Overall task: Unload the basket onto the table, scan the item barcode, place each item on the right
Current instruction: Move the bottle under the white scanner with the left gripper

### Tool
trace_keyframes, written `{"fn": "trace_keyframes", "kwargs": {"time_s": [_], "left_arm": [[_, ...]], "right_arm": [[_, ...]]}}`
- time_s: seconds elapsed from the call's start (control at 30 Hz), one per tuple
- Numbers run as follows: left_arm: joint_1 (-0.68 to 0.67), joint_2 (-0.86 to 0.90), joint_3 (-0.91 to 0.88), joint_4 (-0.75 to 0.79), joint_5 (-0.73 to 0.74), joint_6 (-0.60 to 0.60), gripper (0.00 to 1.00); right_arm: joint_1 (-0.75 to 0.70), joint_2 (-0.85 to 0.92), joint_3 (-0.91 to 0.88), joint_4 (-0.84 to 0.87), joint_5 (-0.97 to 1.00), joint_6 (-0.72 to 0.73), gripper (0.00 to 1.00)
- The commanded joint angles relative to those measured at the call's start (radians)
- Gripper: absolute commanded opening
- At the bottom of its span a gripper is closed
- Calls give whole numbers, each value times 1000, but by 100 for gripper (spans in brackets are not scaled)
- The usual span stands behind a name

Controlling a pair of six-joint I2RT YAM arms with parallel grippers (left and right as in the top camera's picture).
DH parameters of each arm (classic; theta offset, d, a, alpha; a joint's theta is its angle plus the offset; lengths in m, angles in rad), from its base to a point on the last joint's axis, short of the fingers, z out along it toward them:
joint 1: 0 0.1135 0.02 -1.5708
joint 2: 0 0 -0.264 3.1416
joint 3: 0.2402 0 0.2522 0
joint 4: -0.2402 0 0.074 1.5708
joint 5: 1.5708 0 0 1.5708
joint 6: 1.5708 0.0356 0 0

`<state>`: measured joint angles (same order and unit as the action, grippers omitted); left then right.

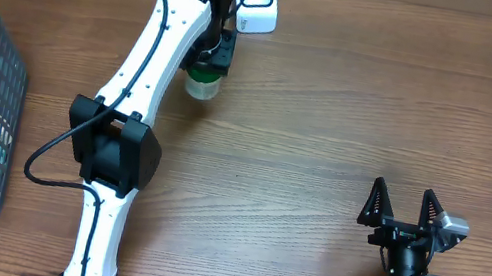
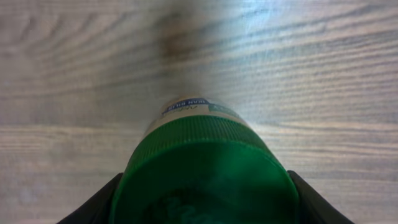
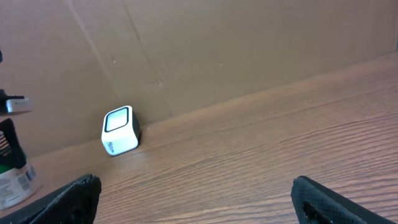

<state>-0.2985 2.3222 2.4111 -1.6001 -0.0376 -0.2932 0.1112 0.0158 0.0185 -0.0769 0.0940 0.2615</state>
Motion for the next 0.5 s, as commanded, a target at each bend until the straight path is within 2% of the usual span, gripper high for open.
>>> {"fn": "trace_keyframes", "kwargs": {"time_s": [0.0, 0.3, 0.47], "left_arm": [[8, -27, 12, -69, 13, -84, 4], [-12, -27, -18, -89, 38, -66, 4], [-33, -27, -159, -40, 20, -66, 4]], "right_arm": [[-1, -3, -10, 5, 10, -4, 100], [-1, -3, -10, 5, 10, -4, 100], [-1, -3, -10, 5, 10, -4, 100]]}}
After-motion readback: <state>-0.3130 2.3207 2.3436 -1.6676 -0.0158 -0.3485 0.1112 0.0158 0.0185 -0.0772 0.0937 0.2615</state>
